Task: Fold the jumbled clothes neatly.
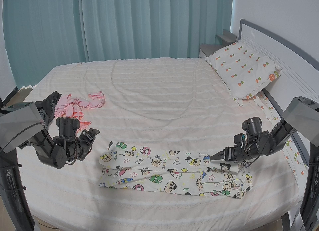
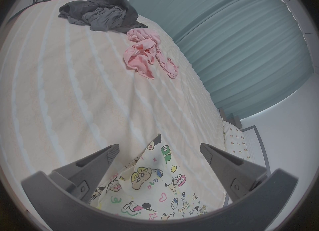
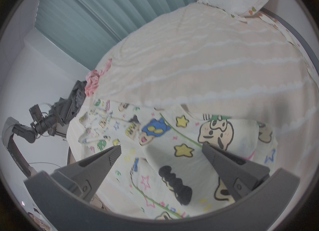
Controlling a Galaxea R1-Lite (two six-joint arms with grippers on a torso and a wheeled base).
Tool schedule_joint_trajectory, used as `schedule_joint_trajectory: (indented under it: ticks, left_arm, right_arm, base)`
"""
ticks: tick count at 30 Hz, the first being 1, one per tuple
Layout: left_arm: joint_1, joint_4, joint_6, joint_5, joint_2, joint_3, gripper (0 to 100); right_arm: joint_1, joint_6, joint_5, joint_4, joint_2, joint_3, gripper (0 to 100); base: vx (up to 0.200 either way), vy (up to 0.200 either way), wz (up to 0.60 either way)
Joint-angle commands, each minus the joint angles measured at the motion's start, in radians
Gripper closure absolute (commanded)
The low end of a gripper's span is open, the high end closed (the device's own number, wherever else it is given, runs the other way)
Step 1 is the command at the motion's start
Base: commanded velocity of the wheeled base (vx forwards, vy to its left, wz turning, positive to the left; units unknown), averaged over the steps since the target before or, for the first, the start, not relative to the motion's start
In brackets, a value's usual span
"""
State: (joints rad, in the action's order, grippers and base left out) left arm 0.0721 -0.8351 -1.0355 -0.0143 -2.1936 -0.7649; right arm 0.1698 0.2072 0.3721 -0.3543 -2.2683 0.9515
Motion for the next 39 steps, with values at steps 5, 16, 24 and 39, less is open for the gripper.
schedule_joint_trajectory:
  ticks: [5, 16, 24, 39]
  left_arm:
    - [-0.003, -0.022, -0.063, -0.043, 0.002, 0.052, 0]
    - [-0.006, -0.243, -0.066, -0.076, 0.006, 0.17, 0]
    - [-0.069, -0.248, -0.136, -0.276, 0.061, 0.188, 0]
    - [-0.058, -0.246, 0.022, -0.286, 0.023, 0.21, 0]
  right_arm:
    - [-0.024, -0.046, -0.009, 0.001, 0.064, -0.146, 0]
    - [-0.039, -0.048, -0.041, -0.003, 0.165, -0.188, 0]
    - [0.008, 0.012, -0.039, -0.006, 0.263, -0.197, 0]
    - [0.007, 0.12, -0.085, -0.077, 0.038, -0.131, 0]
  base:
    - [0.0, 0.0, 0.0]
    - [0.0, 0.0, 0.0]
    - [0.0, 0.0, 0.0]
    - [0.0, 0.0, 0.0]
